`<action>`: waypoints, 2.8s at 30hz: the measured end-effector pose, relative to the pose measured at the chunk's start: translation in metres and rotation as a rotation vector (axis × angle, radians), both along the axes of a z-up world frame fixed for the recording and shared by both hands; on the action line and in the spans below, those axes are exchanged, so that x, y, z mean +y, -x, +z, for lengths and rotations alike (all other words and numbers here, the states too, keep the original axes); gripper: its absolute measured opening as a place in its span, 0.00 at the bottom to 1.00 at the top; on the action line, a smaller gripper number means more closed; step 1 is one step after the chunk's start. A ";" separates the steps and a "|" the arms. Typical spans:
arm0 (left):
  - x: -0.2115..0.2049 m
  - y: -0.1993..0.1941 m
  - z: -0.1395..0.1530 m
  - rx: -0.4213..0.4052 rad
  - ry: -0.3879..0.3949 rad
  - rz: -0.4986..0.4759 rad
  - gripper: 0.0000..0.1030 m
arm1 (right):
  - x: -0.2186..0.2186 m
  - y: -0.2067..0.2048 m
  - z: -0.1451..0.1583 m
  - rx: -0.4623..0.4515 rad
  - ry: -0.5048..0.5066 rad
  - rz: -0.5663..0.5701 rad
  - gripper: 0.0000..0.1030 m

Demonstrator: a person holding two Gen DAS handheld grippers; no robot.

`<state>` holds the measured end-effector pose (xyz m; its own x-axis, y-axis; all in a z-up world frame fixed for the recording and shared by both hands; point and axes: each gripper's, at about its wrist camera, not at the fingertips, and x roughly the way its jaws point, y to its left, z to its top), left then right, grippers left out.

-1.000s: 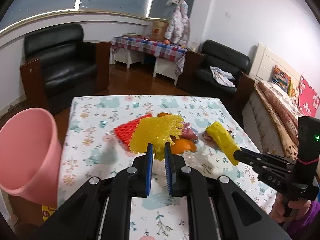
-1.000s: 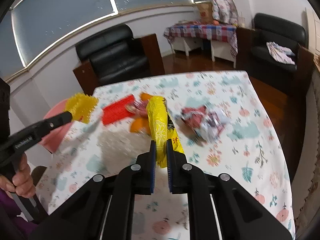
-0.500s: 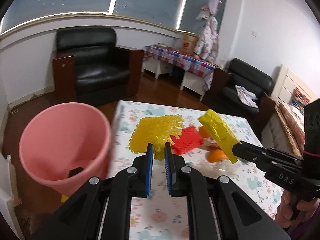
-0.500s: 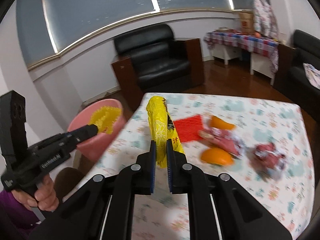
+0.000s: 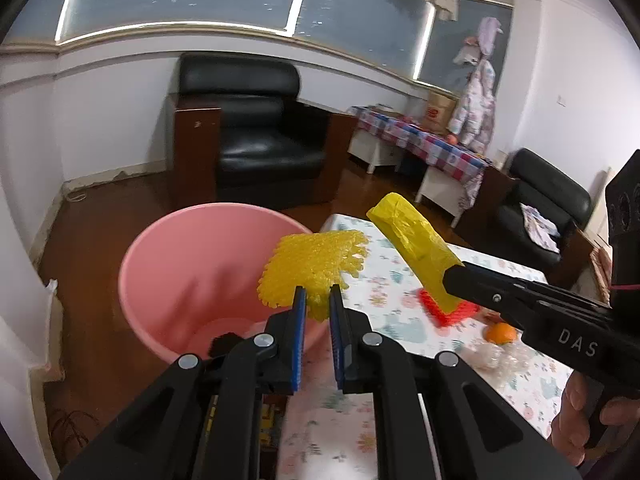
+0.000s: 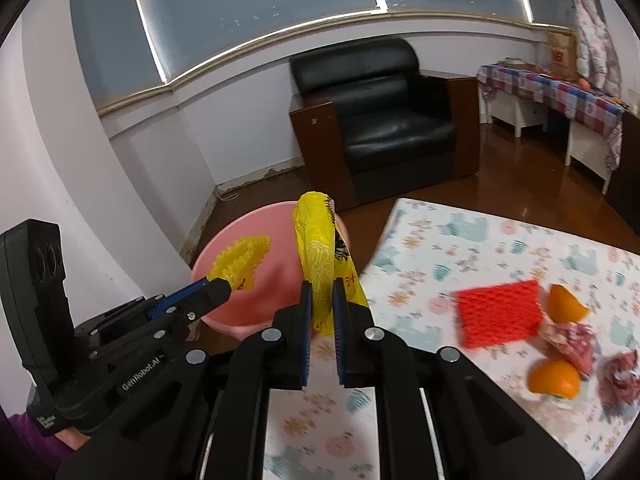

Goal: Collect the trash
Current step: 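Carry the yellow mesh and yellow bag over the pink bucket with both tools, then open both tools to drop the yellow mesh and yellow bag into the bucket, then move both open tools back over the remaining trash on the table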

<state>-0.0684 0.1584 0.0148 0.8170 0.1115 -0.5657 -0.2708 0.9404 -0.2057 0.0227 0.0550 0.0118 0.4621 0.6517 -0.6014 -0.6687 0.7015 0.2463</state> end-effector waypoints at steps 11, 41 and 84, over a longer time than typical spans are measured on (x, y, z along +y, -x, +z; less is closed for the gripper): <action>0.048 0.005 -0.015 0.038 0.015 0.127 0.11 | 0.056 -0.009 -0.018 0.074 0.031 0.048 0.10; 0.084 -0.017 -0.060 0.127 0.057 0.213 0.12 | 0.117 -0.036 -0.061 0.185 0.099 0.063 0.10; 0.014 -0.014 -0.027 0.081 0.013 0.084 0.30 | 0.006 -0.007 -0.034 0.075 0.052 -0.065 0.30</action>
